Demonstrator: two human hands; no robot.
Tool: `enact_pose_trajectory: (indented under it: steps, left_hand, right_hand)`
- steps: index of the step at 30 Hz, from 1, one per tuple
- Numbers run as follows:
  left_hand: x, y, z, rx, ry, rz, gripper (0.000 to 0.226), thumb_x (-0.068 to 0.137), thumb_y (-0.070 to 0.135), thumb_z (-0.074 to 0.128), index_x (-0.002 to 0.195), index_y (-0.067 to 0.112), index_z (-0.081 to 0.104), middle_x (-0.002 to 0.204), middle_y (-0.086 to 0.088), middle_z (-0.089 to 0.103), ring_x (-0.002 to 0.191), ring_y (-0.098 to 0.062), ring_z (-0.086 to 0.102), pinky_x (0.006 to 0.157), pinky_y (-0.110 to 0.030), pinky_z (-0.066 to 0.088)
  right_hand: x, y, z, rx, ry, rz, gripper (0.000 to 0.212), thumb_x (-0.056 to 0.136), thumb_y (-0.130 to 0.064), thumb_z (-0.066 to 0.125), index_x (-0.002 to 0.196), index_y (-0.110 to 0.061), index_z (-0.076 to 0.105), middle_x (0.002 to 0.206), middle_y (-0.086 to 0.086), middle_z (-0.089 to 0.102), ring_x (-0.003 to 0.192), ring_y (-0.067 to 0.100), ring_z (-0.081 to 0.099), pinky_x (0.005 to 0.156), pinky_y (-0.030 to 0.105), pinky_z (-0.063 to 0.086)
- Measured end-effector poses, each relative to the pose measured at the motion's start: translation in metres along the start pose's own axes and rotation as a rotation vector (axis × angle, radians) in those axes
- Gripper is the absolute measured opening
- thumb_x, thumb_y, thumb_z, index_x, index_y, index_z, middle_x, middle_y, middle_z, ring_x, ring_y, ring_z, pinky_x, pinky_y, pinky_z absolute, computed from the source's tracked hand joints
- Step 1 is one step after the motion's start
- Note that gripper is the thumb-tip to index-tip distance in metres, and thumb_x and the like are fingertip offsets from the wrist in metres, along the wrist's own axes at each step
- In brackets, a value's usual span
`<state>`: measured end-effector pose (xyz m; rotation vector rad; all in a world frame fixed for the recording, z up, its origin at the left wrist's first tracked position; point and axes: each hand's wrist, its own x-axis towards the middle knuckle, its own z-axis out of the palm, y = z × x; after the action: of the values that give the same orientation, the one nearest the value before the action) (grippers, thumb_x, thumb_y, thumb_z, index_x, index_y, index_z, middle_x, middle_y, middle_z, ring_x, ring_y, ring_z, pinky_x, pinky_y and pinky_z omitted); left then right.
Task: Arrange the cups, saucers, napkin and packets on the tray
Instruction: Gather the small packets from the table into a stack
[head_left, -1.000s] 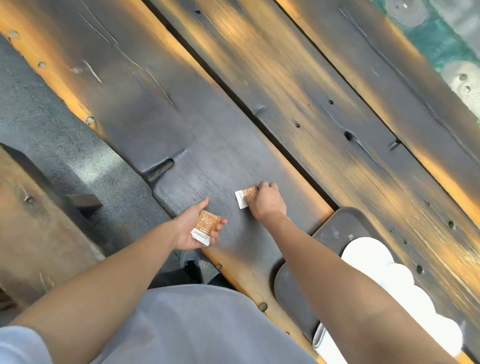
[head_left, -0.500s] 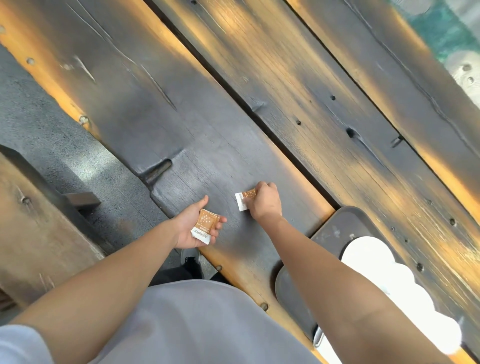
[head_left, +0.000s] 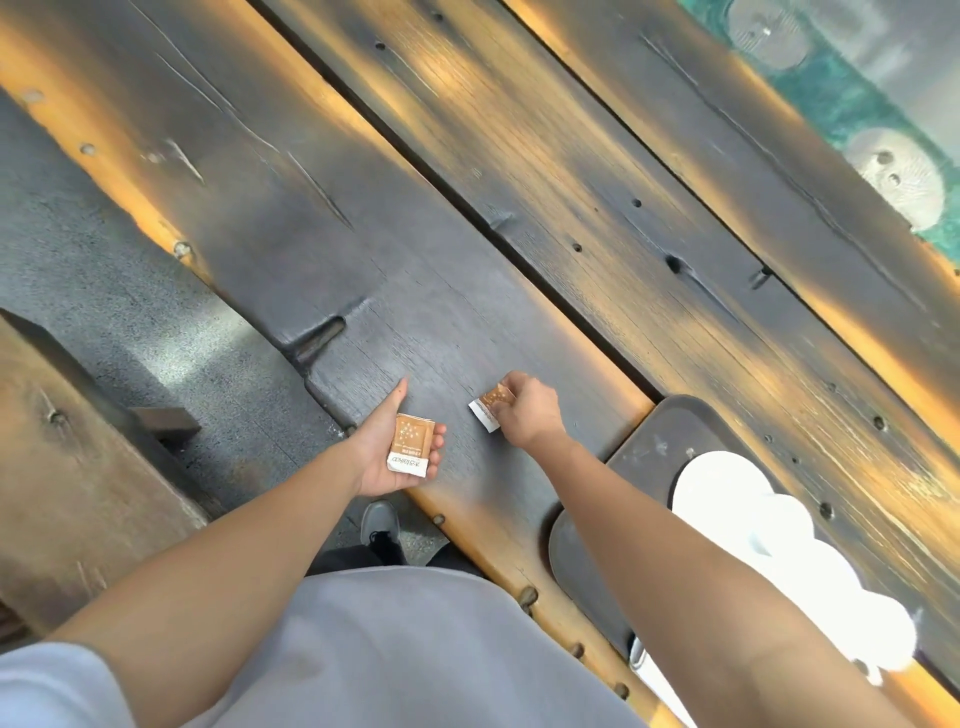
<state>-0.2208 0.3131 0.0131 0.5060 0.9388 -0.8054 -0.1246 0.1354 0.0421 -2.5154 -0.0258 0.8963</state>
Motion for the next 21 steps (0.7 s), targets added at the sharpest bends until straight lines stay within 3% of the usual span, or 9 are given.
enact_pose_trajectory:
  steps: [5,11,14,17,21]
  left_hand:
    - [-0.005,-0.017,-0.003,-0.009,-0.004,0.035,0.079,0.08,0.084,0.042,0.075,0.009,0.067,0.072,-0.006,0.062,0.058,-0.02,0.056,0.054,-0.029,0.05]
    - [-0.007,-0.036,-0.005,-0.01,0.029,0.083,0.08,0.082,0.083,0.041,0.074,0.007,0.067,0.07,-0.007,0.063,0.055,-0.02,0.058,0.051,-0.028,0.05]
    - [-0.008,-0.044,-0.006,0.029,0.049,0.072,0.079,0.083,0.082,0.04,0.078,0.007,0.065,0.071,-0.008,0.062,0.052,-0.019,0.055,0.05,-0.027,0.048]
    - [-0.01,-0.049,-0.006,0.072,0.052,0.059,0.078,0.083,0.081,0.042,0.088,0.006,0.064,0.077,-0.011,0.066,0.057,-0.022,0.059,0.048,-0.027,0.05]
    - [-0.012,-0.052,-0.003,0.127,-0.041,0.046,0.088,0.083,0.08,0.043,0.084,0.0,0.078,0.086,-0.018,0.074,0.07,-0.03,0.073,0.058,-0.035,0.059]
  right_hand:
    - [-0.024,-0.005,-0.006,0.027,-0.064,-0.07,0.009,0.087,-0.011,0.065,0.096,-0.012,0.067,0.09,0.002,0.065,0.086,0.018,0.057,0.07,0.026,0.041]
    - [-0.062,-0.015,-0.01,0.034,-0.224,-0.153,0.005,0.087,-0.015,0.073,0.085,-0.019,0.071,0.086,-0.001,0.069,0.079,0.012,0.06,0.06,0.016,0.043]
    - [-0.082,-0.018,-0.012,0.018,-0.233,-0.167,0.012,0.087,-0.019,0.073,0.095,-0.009,0.073,0.093,0.006,0.073,0.08,0.013,0.059,0.066,0.023,0.044]
    - [-0.098,-0.019,-0.013,0.016,-0.265,-0.186,0.016,0.089,-0.018,0.071,0.102,-0.009,0.073,0.103,0.007,0.074,0.084,0.011,0.06,0.065,0.019,0.044]
    - [-0.112,-0.021,-0.011,-0.005,-0.332,-0.201,0.015,0.093,-0.021,0.066,0.104,-0.013,0.072,0.104,0.003,0.073,0.095,0.015,0.064,0.086,0.029,0.05]
